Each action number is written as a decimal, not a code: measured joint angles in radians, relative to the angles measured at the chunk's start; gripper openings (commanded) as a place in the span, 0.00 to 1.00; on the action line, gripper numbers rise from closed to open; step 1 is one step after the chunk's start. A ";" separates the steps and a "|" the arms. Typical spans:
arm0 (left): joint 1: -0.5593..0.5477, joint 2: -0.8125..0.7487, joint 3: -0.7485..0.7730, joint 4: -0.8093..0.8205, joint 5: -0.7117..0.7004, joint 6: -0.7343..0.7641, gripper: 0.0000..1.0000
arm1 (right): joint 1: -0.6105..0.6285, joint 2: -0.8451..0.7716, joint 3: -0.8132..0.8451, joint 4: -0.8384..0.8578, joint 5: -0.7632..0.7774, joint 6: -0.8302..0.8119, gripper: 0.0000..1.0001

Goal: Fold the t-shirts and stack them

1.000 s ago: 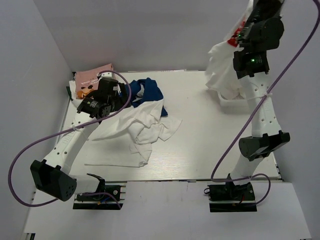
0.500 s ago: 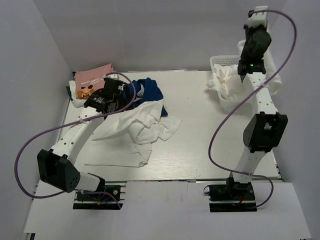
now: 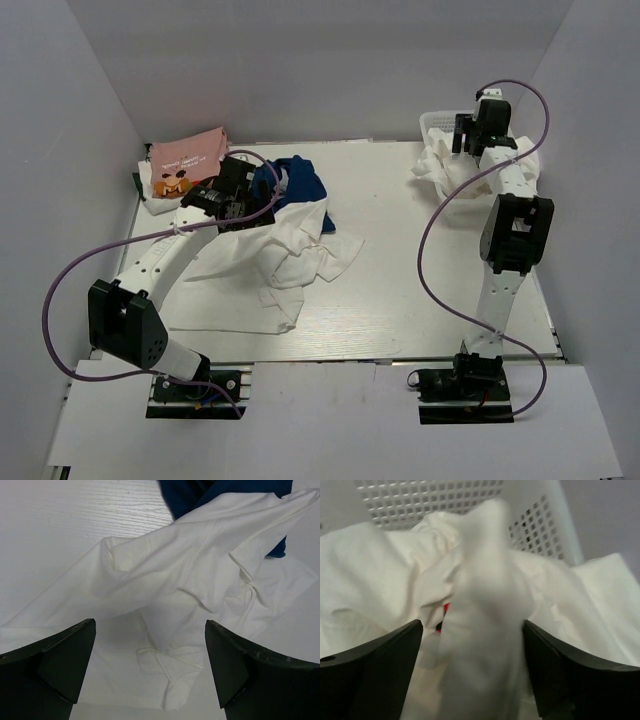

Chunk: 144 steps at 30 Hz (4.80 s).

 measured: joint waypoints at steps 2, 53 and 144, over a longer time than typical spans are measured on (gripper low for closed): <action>0.000 0.000 0.000 -0.005 0.005 0.000 1.00 | 0.006 -0.007 0.031 -0.081 -0.051 0.013 0.90; 0.048 -0.346 0.011 -0.293 -0.235 -0.209 1.00 | 1.040 -0.295 -0.407 -0.124 0.100 0.146 0.00; 0.238 0.722 0.560 0.262 0.411 0.238 0.00 | 0.758 0.157 0.151 -0.181 0.110 0.402 0.00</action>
